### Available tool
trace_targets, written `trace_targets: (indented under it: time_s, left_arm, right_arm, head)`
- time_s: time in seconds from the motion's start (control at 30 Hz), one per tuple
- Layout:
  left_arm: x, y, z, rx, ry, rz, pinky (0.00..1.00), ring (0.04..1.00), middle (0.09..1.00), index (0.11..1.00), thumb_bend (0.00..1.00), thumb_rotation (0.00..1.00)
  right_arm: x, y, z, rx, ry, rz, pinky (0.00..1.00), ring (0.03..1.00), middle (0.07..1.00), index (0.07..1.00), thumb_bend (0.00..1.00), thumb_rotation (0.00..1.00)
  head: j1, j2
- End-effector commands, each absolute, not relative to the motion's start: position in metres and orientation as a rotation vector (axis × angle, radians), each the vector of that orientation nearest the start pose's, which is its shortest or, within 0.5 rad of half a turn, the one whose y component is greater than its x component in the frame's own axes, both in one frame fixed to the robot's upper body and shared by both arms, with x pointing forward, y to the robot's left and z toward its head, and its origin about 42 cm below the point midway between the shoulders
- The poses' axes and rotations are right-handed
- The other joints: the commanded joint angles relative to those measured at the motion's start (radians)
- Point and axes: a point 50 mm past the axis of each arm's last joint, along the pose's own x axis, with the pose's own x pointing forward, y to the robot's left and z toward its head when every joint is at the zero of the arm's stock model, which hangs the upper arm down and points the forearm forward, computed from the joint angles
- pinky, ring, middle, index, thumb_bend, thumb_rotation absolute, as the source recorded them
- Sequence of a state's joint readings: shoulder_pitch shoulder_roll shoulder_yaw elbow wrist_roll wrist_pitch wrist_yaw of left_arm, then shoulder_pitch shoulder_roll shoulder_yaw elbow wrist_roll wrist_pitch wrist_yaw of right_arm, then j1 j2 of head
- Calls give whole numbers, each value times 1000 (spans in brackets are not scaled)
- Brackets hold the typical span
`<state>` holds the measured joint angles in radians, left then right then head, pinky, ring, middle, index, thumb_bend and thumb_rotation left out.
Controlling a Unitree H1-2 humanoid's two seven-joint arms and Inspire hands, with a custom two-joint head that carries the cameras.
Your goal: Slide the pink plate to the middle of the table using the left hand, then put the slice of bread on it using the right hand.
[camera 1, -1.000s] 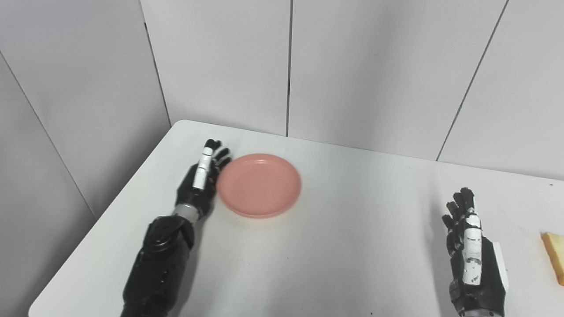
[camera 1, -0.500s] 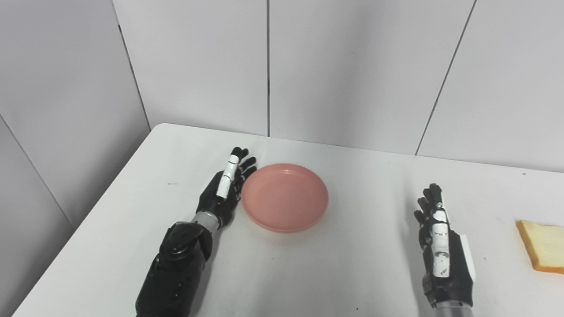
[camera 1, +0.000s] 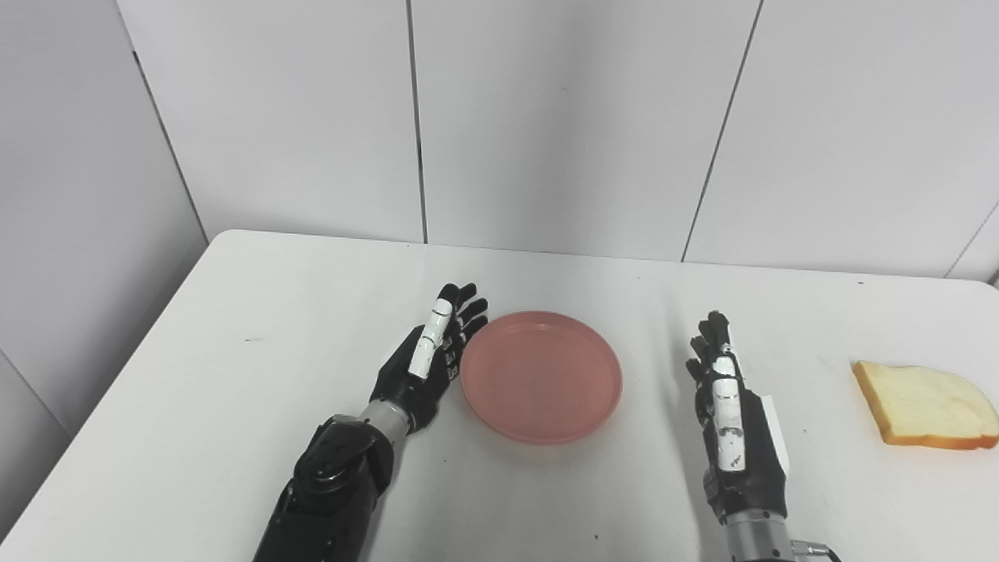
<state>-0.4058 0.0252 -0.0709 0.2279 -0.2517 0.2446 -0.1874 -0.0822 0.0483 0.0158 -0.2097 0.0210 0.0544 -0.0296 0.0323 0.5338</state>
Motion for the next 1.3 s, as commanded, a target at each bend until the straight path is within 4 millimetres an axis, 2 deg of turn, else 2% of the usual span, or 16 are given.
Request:
trace_targets:
  time_s: [0.0, 0.4, 0.67, 0.93, 1.1, 1.27]
  left_arm:
    - [400, 136, 157, -174, 54, -454, 972, 962, 964, 964, 761, 959]
    - [395, 138, 141, -149, 88, -456, 1000, 990, 985, 990, 749, 988]
    - [391, 133, 145, -177, 10, -371, 978, 965, 967, 970, 769, 947]
    - [381, 130, 158, -155, -89, -283, 982, 985, 981, 985, 773, 983]
    - [368, 128, 166, -155, -126, -277, 989, 981, 985, 986, 770, 995]
    - [360, 127, 166, -124, -200, -238, 967, 968, 978, 976, 753, 982]
  right_arm:
    - [305, -183, 191, 93, -332, 6, 1000, 1000, 1000, 1000, 480, 1000]
    - [308, -184, 196, 114, -346, -17, 1000, 1000, 1000, 1000, 534, 1000]
    - [310, -188, 200, 118, -351, -32, 1000, 1000, 1000, 1000, 522, 1000]
    - [312, -197, 204, 110, -371, -37, 1000, 1000, 1000, 1000, 520, 1000]
    - [315, -206, 214, 72, -387, -42, 1000, 1000, 1000, 1000, 546, 1000]
    - [327, -224, 240, -1, -435, -40, 1000, 1000, 1000, 1000, 597, 1000]
  head:
    - [-13, 4]
    - [-62, 8]
    - [-82, 8]
    - [-102, 3]
    - [-124, 3]
    - [-167, -4]
